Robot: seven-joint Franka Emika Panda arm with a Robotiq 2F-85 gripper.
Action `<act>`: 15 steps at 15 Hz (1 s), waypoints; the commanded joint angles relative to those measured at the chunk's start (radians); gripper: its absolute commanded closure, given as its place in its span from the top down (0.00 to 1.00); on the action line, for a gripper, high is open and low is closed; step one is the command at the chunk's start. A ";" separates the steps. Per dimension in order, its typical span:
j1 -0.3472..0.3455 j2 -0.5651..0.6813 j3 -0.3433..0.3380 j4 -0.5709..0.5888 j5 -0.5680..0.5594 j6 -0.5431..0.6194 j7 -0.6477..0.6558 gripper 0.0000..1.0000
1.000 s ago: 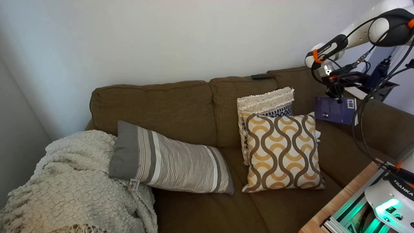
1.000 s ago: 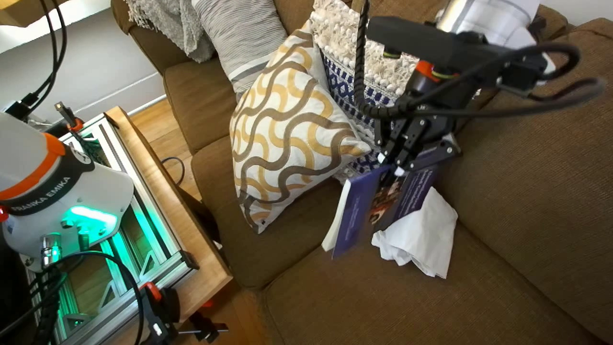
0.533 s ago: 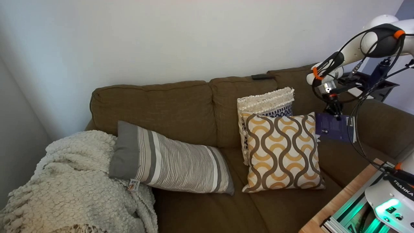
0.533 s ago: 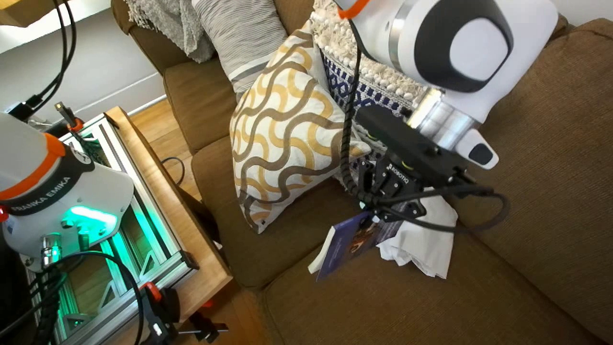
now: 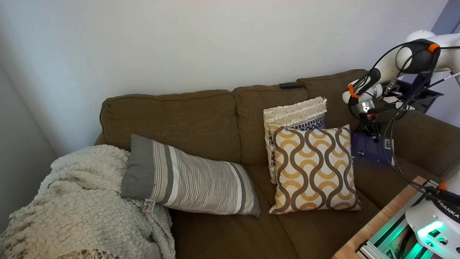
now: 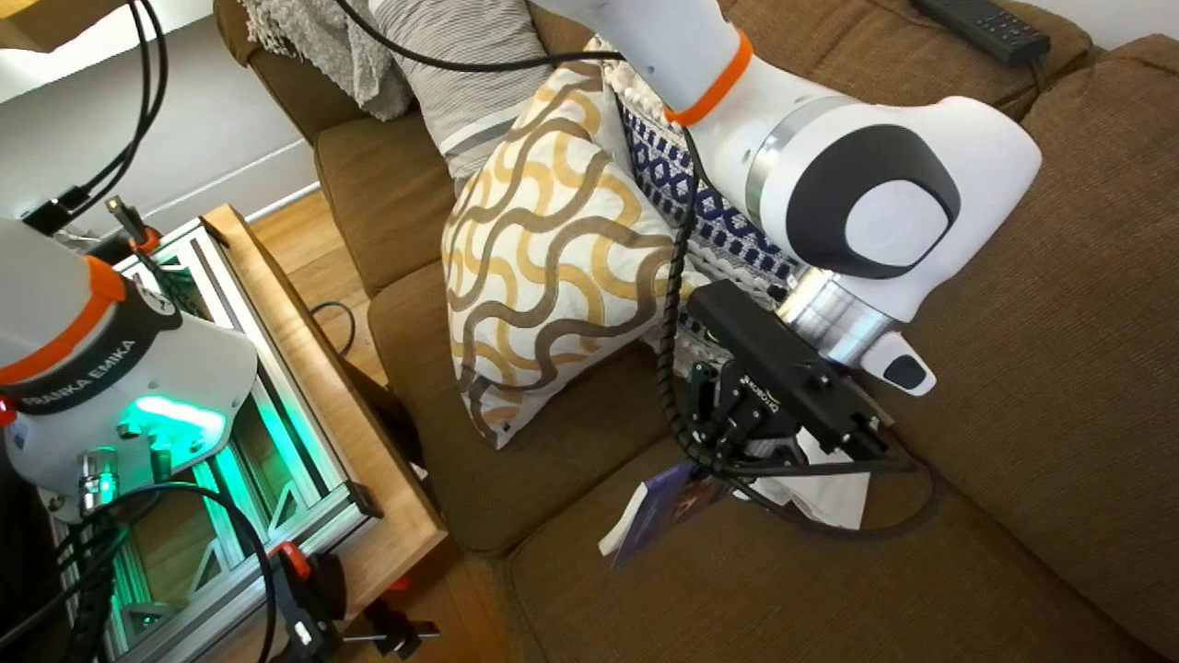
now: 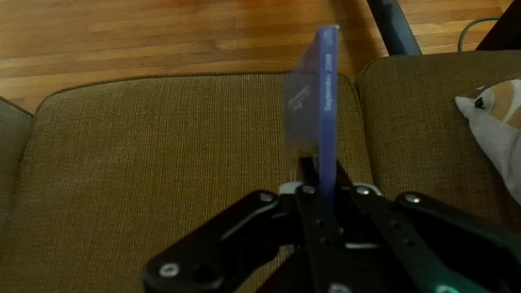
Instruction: Remove the books from on top of the pillows and put it on the right side of the couch on the white cloth
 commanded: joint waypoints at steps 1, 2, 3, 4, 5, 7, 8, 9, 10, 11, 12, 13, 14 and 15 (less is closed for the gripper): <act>-0.030 -0.050 0.048 -0.052 0.010 0.064 -0.120 0.03; -0.030 -0.050 0.052 -0.051 0.012 0.074 -0.135 0.03; -0.035 -0.052 0.061 -0.054 0.017 0.115 -0.153 0.03; -0.043 -0.049 0.071 -0.052 0.026 0.153 -0.170 0.03; -0.055 -0.040 0.087 -0.034 0.055 0.137 -0.194 0.03; -0.056 -0.073 0.112 -0.080 0.075 0.155 -0.261 0.03; -0.048 -0.101 0.115 -0.117 0.076 0.188 -0.277 0.03; -0.034 -0.120 0.106 -0.147 0.069 0.227 -0.263 0.03; -0.021 -0.152 0.098 -0.192 0.061 0.267 -0.245 0.03; -0.012 -0.187 0.086 -0.240 0.057 0.310 -0.222 0.03; -0.009 -0.236 0.075 -0.304 0.054 0.367 -0.203 0.03; -0.012 -0.271 0.071 -0.349 0.056 0.411 -0.203 0.03; -0.013 -0.310 0.064 -0.396 0.053 0.461 -0.202 0.03; -0.016 -0.351 0.058 -0.447 0.052 0.508 -0.208 0.03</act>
